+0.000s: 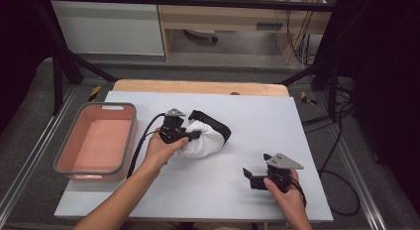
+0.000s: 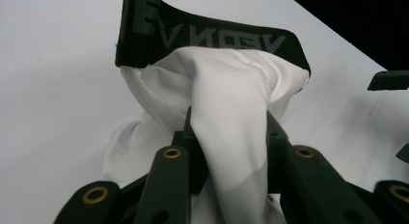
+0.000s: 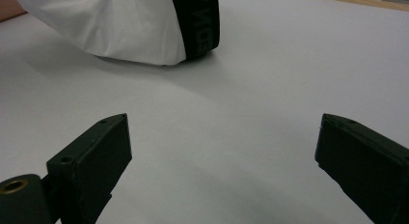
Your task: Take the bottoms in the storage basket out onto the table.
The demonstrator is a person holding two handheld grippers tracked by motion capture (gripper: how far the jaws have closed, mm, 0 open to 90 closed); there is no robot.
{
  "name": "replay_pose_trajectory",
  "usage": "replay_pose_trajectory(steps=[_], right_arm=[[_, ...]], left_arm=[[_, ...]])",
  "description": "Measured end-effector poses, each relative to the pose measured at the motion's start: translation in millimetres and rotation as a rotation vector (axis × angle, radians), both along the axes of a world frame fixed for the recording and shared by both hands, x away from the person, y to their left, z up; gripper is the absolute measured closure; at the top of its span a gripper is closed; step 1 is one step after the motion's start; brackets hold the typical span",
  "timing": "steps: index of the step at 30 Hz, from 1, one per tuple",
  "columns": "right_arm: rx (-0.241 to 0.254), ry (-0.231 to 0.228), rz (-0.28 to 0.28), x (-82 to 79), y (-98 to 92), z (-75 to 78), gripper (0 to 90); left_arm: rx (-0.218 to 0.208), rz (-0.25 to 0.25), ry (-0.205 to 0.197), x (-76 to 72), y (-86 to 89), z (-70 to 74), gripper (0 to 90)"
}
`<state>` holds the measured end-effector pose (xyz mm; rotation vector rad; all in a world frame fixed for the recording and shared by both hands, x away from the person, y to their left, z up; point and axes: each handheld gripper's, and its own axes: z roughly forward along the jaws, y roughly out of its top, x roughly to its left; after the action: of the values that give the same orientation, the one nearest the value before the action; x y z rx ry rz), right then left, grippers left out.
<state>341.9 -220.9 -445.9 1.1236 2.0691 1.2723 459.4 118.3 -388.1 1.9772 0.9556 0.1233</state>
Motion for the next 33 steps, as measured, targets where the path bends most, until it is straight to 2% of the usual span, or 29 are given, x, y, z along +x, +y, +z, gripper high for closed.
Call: replay_pose_trajectory(steps=[33], right_arm=[[0.002,0.006,0.001,0.0,0.5,0.0,5.7]], left_arm=[[0.003,0.0,0.017,-3.3,-0.9,-10.5,70.0]])
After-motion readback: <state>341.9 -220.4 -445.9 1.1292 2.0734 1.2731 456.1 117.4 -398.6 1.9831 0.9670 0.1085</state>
